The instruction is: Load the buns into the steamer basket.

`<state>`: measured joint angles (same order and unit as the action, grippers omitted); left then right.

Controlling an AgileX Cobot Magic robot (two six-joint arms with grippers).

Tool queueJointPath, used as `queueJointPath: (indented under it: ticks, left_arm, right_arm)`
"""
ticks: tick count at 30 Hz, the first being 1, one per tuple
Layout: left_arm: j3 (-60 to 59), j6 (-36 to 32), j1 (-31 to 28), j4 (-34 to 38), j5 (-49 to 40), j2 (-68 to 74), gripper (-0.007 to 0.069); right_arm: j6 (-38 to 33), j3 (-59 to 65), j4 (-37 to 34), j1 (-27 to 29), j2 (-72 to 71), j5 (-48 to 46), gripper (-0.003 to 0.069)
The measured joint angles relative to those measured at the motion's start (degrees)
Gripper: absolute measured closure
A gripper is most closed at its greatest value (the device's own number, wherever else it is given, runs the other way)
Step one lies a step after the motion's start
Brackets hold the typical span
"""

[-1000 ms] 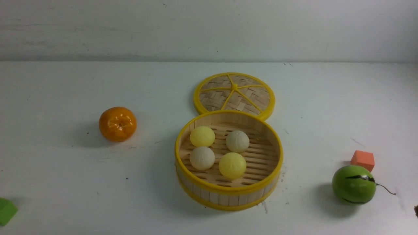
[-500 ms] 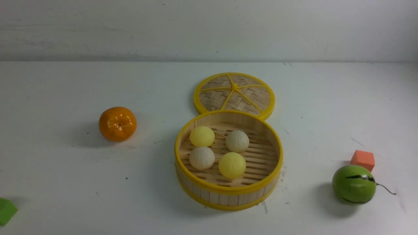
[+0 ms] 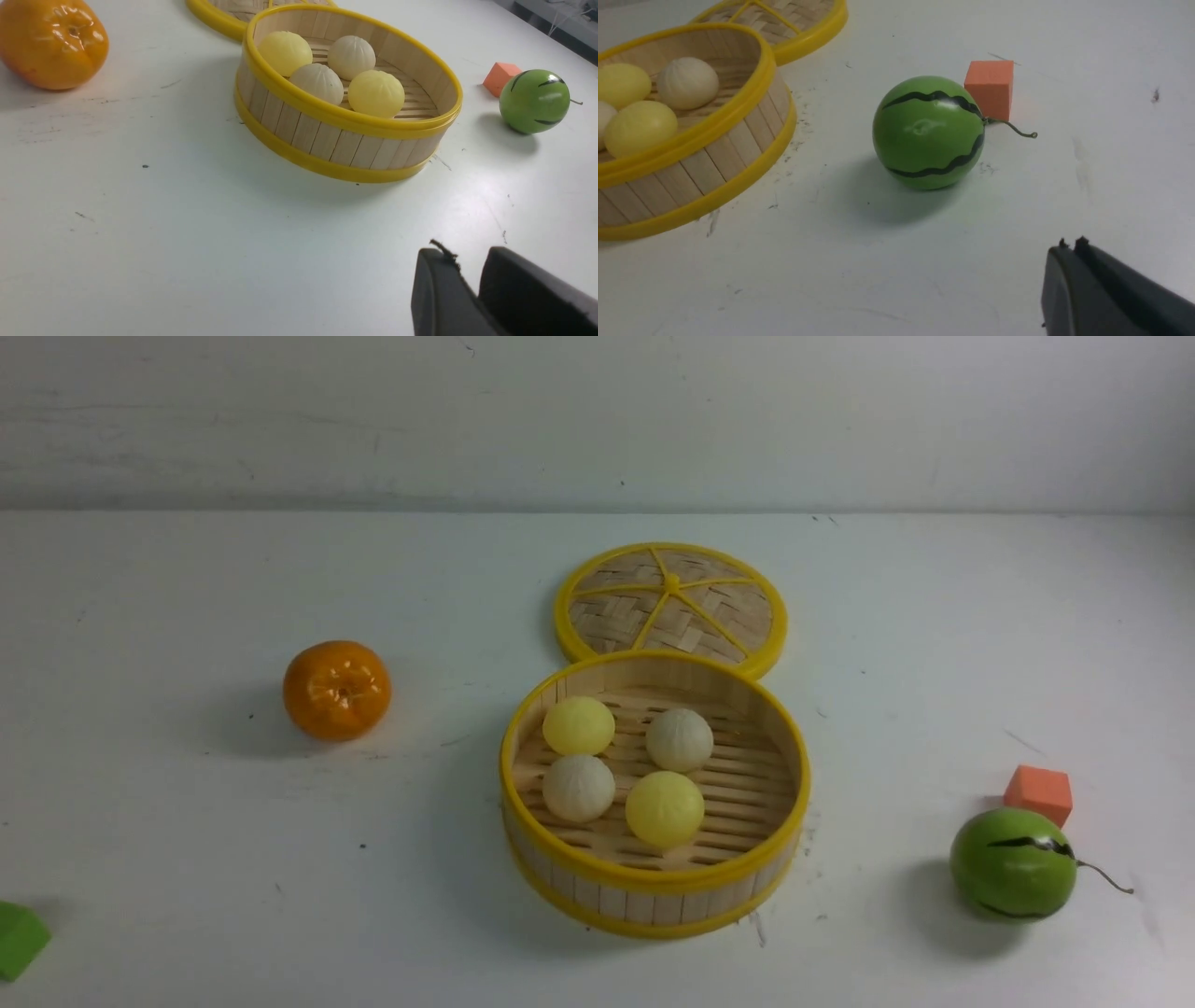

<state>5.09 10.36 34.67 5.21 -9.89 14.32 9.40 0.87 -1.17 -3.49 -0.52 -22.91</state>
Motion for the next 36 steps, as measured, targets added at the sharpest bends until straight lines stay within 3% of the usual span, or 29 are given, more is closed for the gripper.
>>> queueJointPath:
  ticks: [14, 19, 23, 27, 29, 32, 36]
  left_arm:
    - [0.0, 0.0, 0.0, -0.2, 0.0, 0.0, 0.0480]
    - [0.0, -0.6, -0.6, -4.4, -0.3, -1.2, 0.0480]
    - [0.0, 1.0, -9.6, -4.3, -0.6, -5.6, 0.0499]
    - [-0.9, 2.9, -20.9, -0.9, -2.1, -11.6, 0.0629]
    - [-2.5, 2.9, -24.1, -0.4, -3.2, -13.8, 0.0638]
    - [-6.3, 2.9, -27.4, 0.0, -7.0, -14.8, 0.0638]
    - [-6.8, 2.9, -27.6, 0.0, -11.7, -14.9, 0.0638]
  right_arm:
    - [0.0, 0.0, -0.2, 0.0, 0.0, -0.1, 0.0655]
    - [0.0, 0.0, -0.2, 0.0, 0.0, -0.1, 0.0650]
    - [0.0, 0.0, -0.2, 0.0, 0.0, -0.1, 0.0648]
    - [0.0, 0.0, -0.2, 0.0, 0.0, -0.1, 0.0645]
    - [0.0, 0.0, -0.2, 0.0, 0.0, -0.1, 0.0643]
    - [0.0, 0.0, -0.2, 0.0, 0.0, -0.1, 0.0638]
    - [0.0, 0.0, -0.2, 0.0, -0.1, -0.1, 0.0637]
